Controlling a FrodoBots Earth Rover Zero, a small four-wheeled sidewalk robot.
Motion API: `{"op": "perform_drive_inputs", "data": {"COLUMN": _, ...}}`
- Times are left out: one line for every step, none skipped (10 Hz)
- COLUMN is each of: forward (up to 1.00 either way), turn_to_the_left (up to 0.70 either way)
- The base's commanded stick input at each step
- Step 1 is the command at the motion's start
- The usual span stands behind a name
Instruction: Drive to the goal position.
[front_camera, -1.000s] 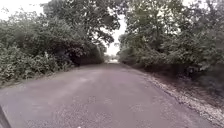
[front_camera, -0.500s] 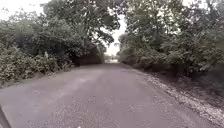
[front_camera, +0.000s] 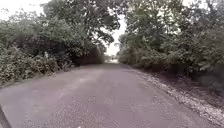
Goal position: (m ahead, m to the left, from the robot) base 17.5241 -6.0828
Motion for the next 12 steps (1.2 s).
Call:
{"op": "perform_drive_inputs", "data": {"forward": 0.06, "turn_to_the_left": 0.01}}
{"op": "perform_drive_inputs", "data": {"forward": 0.06, "turn_to_the_left": 0.01}}
{"op": "perform_drive_inputs", "data": {"forward": 0.06, "turn_to_the_left": 0.01}}
{"op": "perform_drive_inputs", "data": {"forward": 0.06, "turn_to_the_left": 0.01}}
{"op": "perform_drive_inputs", "data": {"forward": 0.06, "turn_to_the_left": 0.01}}
{"op": "perform_drive_inputs", "data": {"forward": 0.06, "turn_to_the_left": 0.01}}
{"op": "perform_drive_inputs", "data": {"forward": 0.06, "turn_to_the_left": 0.01}}
{"op": "perform_drive_inputs", "data": {"forward": 0.06, "turn_to_the_left": 0.01}}
{"op": "perform_drive_inputs", "data": {"forward": 0.06, "turn_to_the_left": 0.01}}
{"op": "perform_drive_inputs", "data": {"forward": 0.06, "turn_to_the_left": 0.01}}
{"op": "perform_drive_inputs", "data": {"forward": 0.06, "turn_to_the_left": 0.01}}
{"op": "perform_drive_inputs", "data": {"forward": 0.06, "turn_to_the_left": 0.01}}
